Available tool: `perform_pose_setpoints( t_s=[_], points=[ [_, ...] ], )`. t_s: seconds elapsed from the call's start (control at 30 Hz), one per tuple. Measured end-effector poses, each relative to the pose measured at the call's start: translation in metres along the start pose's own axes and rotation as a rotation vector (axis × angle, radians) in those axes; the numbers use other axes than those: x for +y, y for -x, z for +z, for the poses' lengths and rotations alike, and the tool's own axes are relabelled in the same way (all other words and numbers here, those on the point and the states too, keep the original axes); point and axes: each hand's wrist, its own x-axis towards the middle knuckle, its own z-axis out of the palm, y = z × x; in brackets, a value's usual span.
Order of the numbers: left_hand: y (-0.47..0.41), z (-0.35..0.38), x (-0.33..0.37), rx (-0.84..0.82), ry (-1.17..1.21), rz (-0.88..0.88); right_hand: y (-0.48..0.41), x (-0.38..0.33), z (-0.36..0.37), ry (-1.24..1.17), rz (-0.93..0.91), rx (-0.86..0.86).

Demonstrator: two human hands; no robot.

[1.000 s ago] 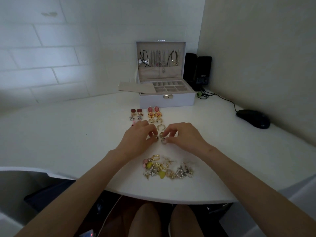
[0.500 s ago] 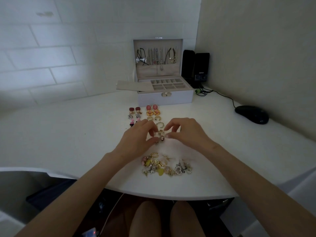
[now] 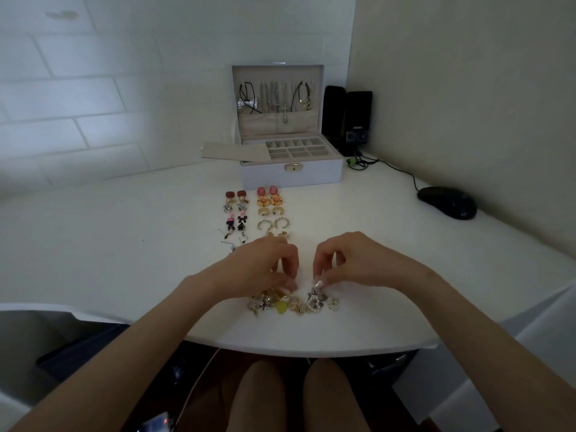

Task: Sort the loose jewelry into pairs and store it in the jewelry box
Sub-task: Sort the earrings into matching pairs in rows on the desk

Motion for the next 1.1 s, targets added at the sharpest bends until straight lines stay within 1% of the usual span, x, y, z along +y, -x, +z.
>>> perform_pose_setpoints(
  t_s=[0.07, 0.2, 0.4, 0.53, 0.9, 1.1],
  points=[
    [0.001, -0.002, 0.001, 0.041, 0.049, 0.008, 0.000, 0.002, -0.002, -0.051, 0.005, 0.051],
    [0.004, -0.006, 0.005, 0.120, 0.274, -0.035, 0.003, 0.003, -0.008, -0.223, 0.016, 0.129],
    [0.004, -0.013, 0.012, 0.117, 0.677, -0.104, 0.007, -0.001, -0.013, -0.478, 0.002, 0.217],
    [0.007, -0.016, 0.012, 0.143, 0.867, -0.120, 0.011, -0.006, -0.014, -0.591, -0.042, 0.234],
    [0.009, -0.017, 0.015, 0.097, 0.953, -0.138, 0.012, -0.009, -0.014, -0.588, -0.102, 0.215],
    [0.009, -0.016, 0.014, 0.073, 0.941, -0.112, 0.009, -0.009, -0.013, -0.620, -0.125, 0.240]
  ],
)
